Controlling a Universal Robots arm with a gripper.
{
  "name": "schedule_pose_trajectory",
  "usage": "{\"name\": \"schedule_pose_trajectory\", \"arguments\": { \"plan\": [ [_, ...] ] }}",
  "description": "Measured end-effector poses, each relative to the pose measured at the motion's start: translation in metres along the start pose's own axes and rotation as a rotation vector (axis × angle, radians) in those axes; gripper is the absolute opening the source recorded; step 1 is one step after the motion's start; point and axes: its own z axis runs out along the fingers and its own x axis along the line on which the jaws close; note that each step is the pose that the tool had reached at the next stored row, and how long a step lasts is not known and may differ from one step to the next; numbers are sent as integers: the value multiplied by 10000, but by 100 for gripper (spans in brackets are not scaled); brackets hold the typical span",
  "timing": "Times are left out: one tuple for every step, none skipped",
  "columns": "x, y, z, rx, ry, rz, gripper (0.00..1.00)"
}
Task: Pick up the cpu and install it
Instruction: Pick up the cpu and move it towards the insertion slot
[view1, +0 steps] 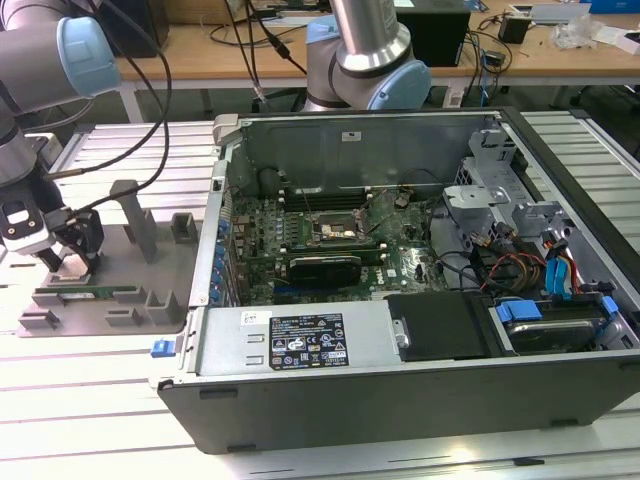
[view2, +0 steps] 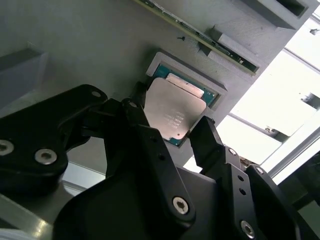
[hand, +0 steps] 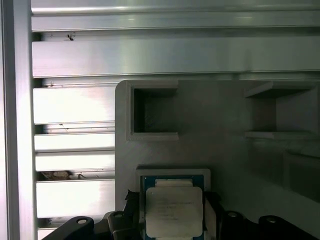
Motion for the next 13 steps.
{"name": "schedule_pose_trajectory", "arguments": {
  "plan": [
    [0,0,0,0,0,0,62],
    [0,0,-1,0,0,0,62],
    [0,0,-2,1,1,-1,60],
    [0,0,-2,1,1,0,55],
    [0,0,-3,0,0,0,55],
    [0,0,-3,-1,-1,0,55],
    [0,0,-4,0,0,0,55],
    [0,0,-8,0,1,0,55],
    [0,0,-21,3,5,0,55],
    [-1,0,-46,1,2,0,55],
    [-1,0,-65,1,1,0,55],
    [-2,1,-90,1,1,0,55],
    [-3,1,-124,0,0,0,55]
  ]
}}
